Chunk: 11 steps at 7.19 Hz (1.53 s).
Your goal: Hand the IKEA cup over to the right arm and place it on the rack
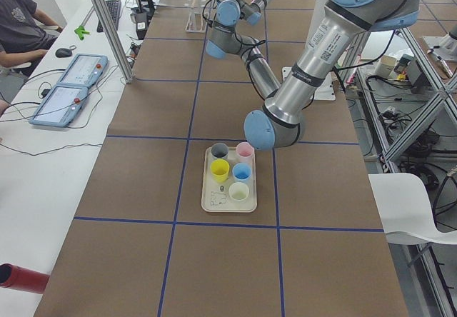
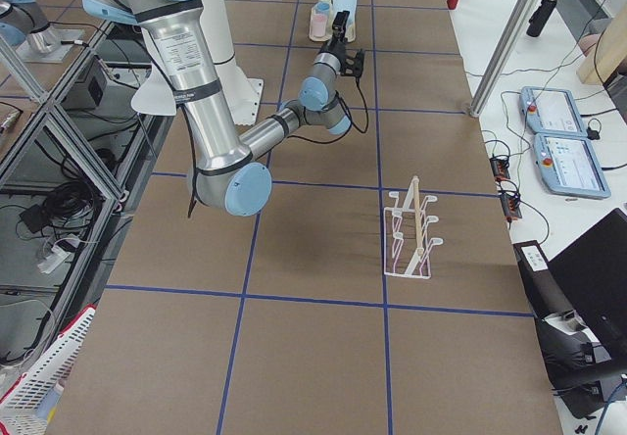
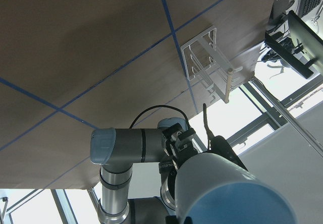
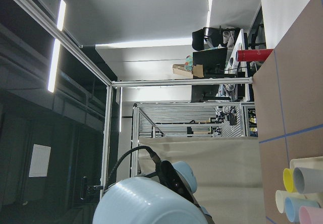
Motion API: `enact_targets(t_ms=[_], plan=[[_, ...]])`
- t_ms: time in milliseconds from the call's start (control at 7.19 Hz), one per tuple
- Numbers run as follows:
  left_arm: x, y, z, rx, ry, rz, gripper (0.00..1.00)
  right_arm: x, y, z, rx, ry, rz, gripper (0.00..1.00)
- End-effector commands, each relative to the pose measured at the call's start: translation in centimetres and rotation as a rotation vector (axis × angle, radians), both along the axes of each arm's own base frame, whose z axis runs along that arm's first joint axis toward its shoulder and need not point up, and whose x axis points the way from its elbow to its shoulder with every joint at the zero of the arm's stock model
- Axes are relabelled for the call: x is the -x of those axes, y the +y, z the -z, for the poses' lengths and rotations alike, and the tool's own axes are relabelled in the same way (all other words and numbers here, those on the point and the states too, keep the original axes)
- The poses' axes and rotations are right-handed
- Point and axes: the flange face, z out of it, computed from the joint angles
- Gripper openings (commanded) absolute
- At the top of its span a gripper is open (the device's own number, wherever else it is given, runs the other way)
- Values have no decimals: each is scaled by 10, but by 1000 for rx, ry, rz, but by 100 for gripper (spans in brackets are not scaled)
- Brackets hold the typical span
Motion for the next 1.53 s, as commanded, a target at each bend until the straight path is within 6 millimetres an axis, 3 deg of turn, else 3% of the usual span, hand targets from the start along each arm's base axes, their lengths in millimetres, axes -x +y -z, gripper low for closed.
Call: enact_targets(t_ms=[0,278,556,1390], plan=[[5,3,-1,19,64,3,0,-3,2,1,29,-103,62,98],[4,2,-7,18,77,1,0,-1,-1,-15,40,-149,75,98],[-6,4,-5,34,90,9,0,3,0,-1,21,-177,82,98],[-9,8,0,39,101,2,0,9,5,6,12,-188,99,94]])
